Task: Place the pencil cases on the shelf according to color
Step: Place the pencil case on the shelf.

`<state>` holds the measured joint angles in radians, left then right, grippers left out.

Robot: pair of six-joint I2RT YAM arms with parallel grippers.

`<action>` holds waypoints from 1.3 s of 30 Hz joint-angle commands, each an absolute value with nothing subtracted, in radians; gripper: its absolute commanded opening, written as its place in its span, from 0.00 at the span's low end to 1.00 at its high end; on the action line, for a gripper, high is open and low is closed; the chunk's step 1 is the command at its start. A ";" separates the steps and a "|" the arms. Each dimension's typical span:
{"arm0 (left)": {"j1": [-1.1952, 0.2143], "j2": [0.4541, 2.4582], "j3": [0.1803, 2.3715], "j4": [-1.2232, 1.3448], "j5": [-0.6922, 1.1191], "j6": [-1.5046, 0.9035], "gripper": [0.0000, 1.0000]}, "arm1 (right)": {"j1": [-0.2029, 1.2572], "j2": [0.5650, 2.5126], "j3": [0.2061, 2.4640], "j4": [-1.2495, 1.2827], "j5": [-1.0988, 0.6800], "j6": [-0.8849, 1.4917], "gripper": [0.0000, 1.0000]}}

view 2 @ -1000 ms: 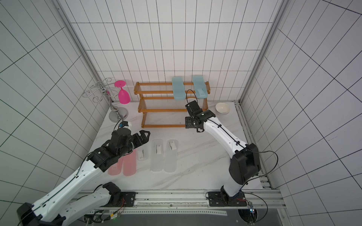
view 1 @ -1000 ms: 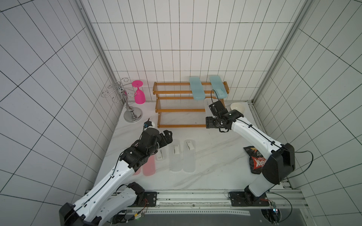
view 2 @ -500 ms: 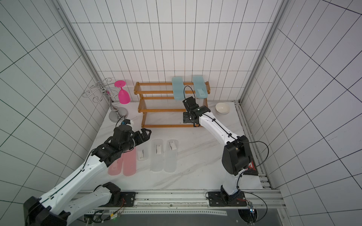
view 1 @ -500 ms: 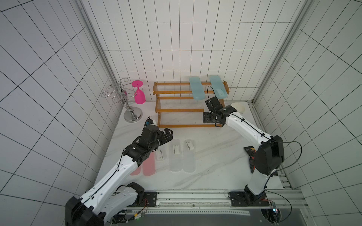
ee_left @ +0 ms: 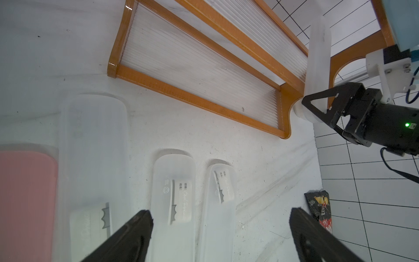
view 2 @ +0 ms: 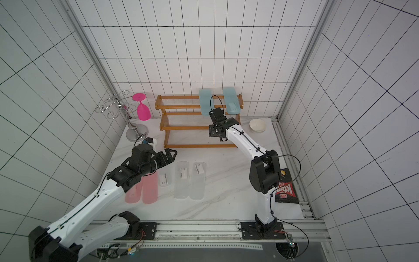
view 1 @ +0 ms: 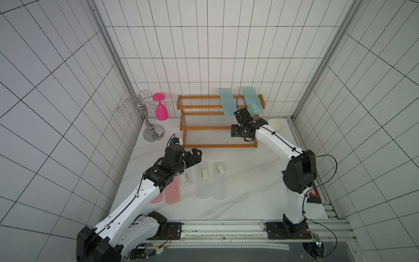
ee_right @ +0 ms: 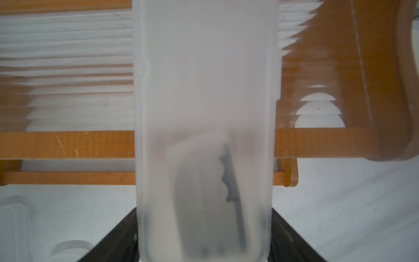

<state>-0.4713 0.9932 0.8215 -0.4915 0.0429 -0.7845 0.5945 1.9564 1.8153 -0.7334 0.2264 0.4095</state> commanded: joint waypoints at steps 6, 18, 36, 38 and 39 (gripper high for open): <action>-0.466 0.979 0.794 -0.478 0.078 -0.770 0.98 | 0.586 1.950 1.864 -0.779 0.257 0.439 1.00; -0.463 0.923 0.806 -0.559 0.021 -0.744 0.98 | 0.615 1.762 1.679 -0.778 0.246 0.490 0.99; -0.476 0.855 0.757 -0.663 0.086 -0.748 0.98 | 0.798 1.305 1.179 -0.634 0.273 0.665 0.98; -0.484 0.855 0.763 -0.694 0.084 -0.751 0.98 | 0.819 1.251 1.109 -0.622 0.263 0.692 0.96; -0.490 0.856 0.755 -0.697 0.086 -0.757 0.98 | 0.833 1.224 1.072 -0.619 0.257 0.708 0.96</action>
